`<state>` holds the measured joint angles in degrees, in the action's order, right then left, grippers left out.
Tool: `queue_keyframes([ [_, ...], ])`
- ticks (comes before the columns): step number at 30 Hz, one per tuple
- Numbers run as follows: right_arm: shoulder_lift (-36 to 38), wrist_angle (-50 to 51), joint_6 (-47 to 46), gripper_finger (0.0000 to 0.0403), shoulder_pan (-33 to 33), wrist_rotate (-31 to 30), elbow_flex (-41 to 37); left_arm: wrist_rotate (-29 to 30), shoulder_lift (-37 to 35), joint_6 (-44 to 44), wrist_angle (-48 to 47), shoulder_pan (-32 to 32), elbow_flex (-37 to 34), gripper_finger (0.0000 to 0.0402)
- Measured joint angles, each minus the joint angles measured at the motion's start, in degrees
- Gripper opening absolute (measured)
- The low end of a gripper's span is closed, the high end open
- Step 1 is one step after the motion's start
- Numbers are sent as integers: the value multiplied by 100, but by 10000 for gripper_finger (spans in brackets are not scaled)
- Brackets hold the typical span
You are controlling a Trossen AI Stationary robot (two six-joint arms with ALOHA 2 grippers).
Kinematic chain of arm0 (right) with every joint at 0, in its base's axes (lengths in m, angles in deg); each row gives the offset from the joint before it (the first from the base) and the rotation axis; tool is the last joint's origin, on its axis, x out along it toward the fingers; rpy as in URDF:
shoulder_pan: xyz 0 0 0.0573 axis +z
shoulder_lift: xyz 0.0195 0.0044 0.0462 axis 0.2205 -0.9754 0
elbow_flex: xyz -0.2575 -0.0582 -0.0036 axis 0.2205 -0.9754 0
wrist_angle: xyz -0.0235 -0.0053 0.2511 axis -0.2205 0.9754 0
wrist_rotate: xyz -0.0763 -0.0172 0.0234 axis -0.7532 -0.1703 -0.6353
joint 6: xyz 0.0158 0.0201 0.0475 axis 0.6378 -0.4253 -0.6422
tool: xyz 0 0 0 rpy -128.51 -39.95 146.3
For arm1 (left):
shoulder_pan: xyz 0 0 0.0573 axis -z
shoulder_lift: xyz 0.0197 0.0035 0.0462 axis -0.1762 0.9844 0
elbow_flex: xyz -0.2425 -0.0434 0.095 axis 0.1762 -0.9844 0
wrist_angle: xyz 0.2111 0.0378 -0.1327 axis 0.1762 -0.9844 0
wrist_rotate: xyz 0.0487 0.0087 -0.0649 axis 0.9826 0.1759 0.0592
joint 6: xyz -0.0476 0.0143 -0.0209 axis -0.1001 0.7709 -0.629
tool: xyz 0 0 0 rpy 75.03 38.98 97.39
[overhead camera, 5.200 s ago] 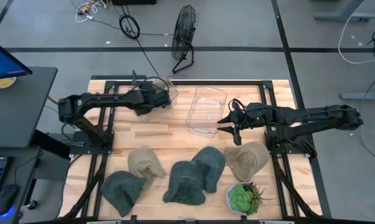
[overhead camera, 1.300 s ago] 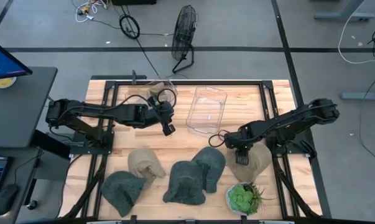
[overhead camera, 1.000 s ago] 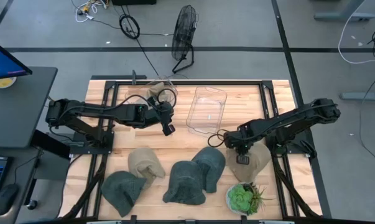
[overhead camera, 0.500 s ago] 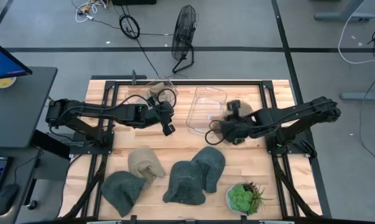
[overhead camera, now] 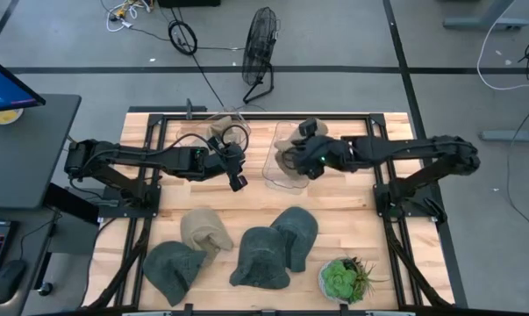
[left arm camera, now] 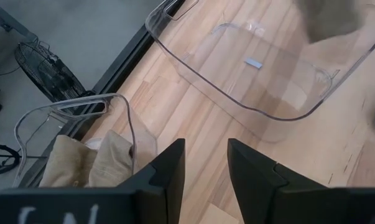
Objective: Pick & Place hat
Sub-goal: Put the right brown cap into the left transparent bin
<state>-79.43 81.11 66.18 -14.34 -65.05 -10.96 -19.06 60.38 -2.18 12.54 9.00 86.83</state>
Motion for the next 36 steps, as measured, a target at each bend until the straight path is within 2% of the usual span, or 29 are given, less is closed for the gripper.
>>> queue_keyframes([
  [4, -2, -123, 484, 4, -388, 1074, -515, 0, 0, -1, 1, 0, 0, 124],
  [9, -2, -795, 1802, 4, -527, 1297, -1288, 0, 0, -3, 0, 0, 0, 124],
  [14, -2, -1692, 2230, 8, -542, 1866, -2046, 0, 0, -5, 0, 0, 0, 124],
  [23, -2, -1942, 487, 55, -544, 2042, -2397, 0, 0, -8, 0, 0, -2, 124],
  [30, -2, -2002, 124, 107, -514, 2031, -2397, -174, 0, -143, 0, 16, -2, 124],
  [36, -2, -2011, -455, 144, -68, 1213, -2216, -761, 0, -200, -136, 276, -2, 124],
])
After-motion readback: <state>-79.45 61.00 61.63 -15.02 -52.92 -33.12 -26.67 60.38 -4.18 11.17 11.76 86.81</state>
